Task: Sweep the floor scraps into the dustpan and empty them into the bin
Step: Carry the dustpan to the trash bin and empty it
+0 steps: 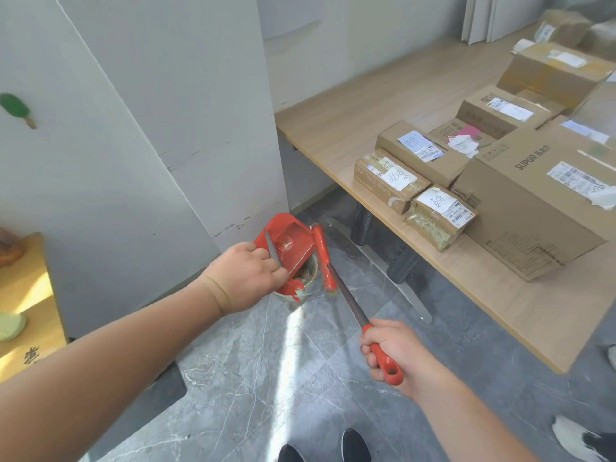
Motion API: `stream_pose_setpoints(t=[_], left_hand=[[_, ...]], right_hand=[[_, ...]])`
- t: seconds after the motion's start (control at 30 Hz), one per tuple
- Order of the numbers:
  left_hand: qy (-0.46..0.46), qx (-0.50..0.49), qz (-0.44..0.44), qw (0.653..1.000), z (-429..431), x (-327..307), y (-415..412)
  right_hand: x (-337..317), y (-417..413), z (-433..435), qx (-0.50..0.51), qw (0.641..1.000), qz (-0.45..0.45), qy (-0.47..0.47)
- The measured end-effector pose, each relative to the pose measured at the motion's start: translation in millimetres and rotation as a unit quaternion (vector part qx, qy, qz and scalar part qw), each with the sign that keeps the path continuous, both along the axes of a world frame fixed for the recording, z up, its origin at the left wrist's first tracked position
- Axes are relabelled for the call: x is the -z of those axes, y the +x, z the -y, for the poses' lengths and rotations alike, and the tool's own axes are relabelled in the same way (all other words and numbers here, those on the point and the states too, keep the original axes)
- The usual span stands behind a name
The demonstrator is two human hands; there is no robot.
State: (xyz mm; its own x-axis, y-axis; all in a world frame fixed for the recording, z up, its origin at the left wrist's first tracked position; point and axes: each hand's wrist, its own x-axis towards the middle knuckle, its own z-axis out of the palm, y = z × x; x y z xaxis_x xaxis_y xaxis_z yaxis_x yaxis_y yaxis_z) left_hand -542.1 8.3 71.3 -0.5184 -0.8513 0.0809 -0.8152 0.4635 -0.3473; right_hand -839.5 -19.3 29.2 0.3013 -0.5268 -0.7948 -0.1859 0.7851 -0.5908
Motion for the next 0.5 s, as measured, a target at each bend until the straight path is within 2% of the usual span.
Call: stream_pose_setpoints(t=[0.2,0.33,0.5], left_hand=[[-0.097,-0.109,-0.133,0.980,-10,-24,13],[-0.147,-0.190,-0.165,0.957,-21,-33,14],[-0.166,-0.327,-0.242,0.898,-41,-35,8]], right_hand=[[-9,-14,-7,-0.007,1.000,-0.006,-0.014],[-13,-22,-9,-0.011,0.999,-0.016,-0.029],[-10,-30,-9,-0.021,0.997,-0.049,-0.048]])
